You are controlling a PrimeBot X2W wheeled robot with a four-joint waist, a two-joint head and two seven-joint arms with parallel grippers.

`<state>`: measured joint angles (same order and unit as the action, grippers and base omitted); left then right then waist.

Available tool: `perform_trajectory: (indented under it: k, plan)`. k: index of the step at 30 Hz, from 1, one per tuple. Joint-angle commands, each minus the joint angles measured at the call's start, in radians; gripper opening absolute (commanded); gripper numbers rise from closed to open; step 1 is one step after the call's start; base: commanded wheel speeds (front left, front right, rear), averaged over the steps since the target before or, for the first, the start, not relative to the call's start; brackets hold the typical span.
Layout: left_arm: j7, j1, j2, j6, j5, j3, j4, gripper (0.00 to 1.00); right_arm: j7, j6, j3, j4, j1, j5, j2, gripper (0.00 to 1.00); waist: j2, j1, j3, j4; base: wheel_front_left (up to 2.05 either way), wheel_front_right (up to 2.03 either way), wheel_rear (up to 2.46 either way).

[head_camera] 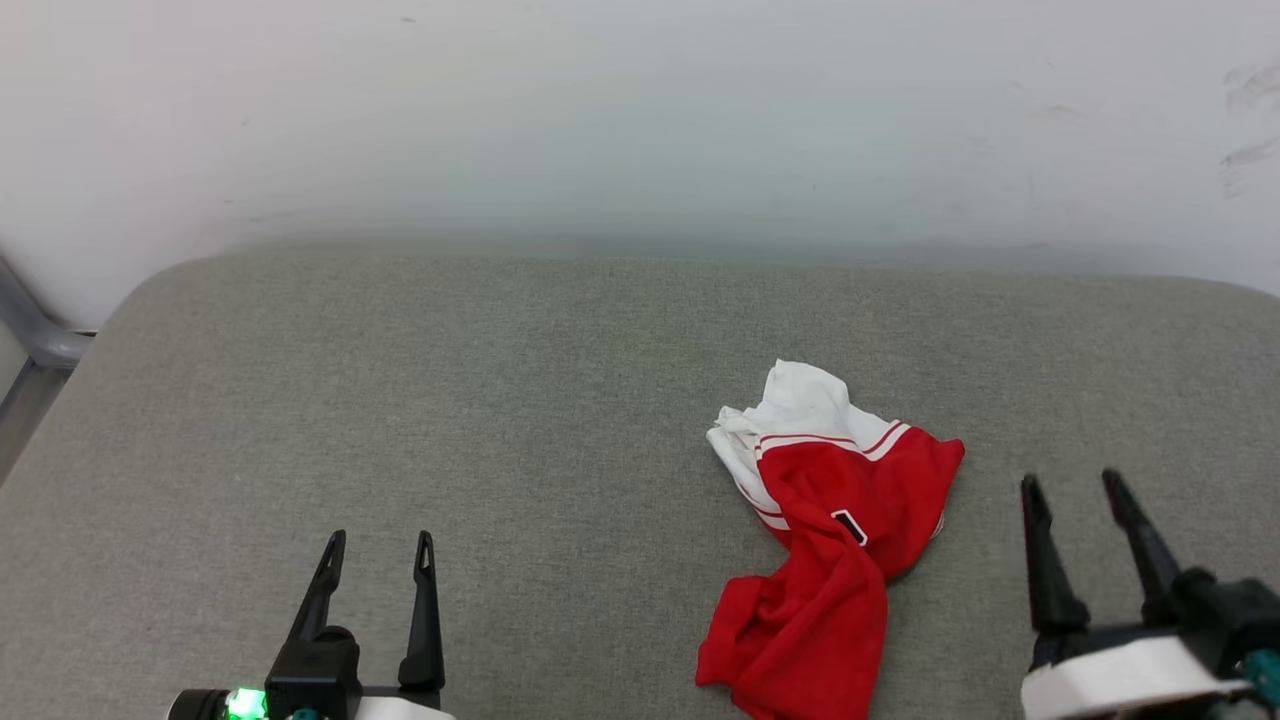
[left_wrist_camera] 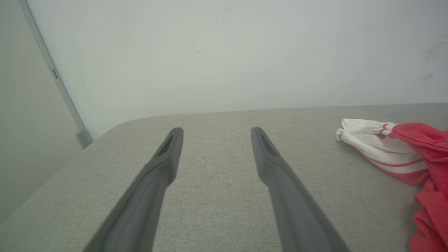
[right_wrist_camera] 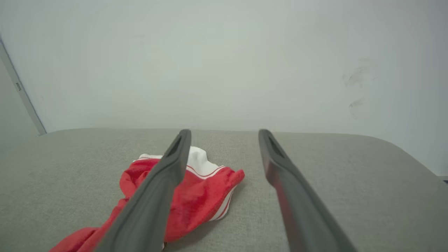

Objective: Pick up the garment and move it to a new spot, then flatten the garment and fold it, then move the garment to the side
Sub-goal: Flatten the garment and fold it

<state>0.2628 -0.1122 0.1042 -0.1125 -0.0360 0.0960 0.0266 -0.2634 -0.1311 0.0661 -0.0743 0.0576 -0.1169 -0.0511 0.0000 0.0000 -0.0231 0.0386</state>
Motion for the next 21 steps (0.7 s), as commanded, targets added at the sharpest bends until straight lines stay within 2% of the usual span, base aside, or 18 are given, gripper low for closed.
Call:
perform_trajectory:
  k: [1, 6, 11, 12, 17, 21]
  plan:
    - [0.003, 0.009, -0.004, 0.005, 0.009, -0.001, -0.004, 1.0, -0.002, 0.001, 0.009, 0.011, -0.03, 0.011, 0.002, 1.0, 0.0, 0.0, 0.002, 0.001, 0.0, 0.0, 0.0]
    - [0.003, 0.026, -0.008, 0.013, 0.016, -0.002, -0.008, 1.0, -0.002, 0.001, 0.034, 0.05, -0.145, 0.04, 0.001, 1.0, 0.0, 0.0, 0.022, 0.015, 0.0, 0.0, 0.0]
    - [0.003, 0.055, -0.015, 0.017, 0.022, 0.009, -0.016, 1.0, -0.002, 0.001, -0.004, 0.021, -0.349, 0.005, -0.095, 1.0, 0.0, 0.0, 0.076, 0.043, 0.0, 0.0, 0.0]
    - [0.003, 0.055, -0.015, 0.017, 0.022, 0.009, -0.016, 1.0, -0.002, 0.001, -0.004, 0.021, -0.349, 0.005, -0.095, 1.0, 0.0, 0.0, 0.076, 0.043, 0.0, 0.0, 0.0]
    - [0.003, 0.094, -0.027, 0.015, 0.021, 0.019, -0.023, 1.0, 0.012, 0.001, -0.13, -0.108, -0.533, -0.077, -0.236, 1.0, 0.0, 0.0, 0.148, 0.077, 0.0, 0.0, 0.0]
    - [0.003, 0.131, -0.035, 0.014, 0.019, 0.031, -0.029, 1.0, 0.145, 0.001, -0.292, -0.207, -0.696, -0.195, -0.352, 1.0, 0.0, 0.0, 0.206, 0.104, 0.0, 0.0, 0.0]
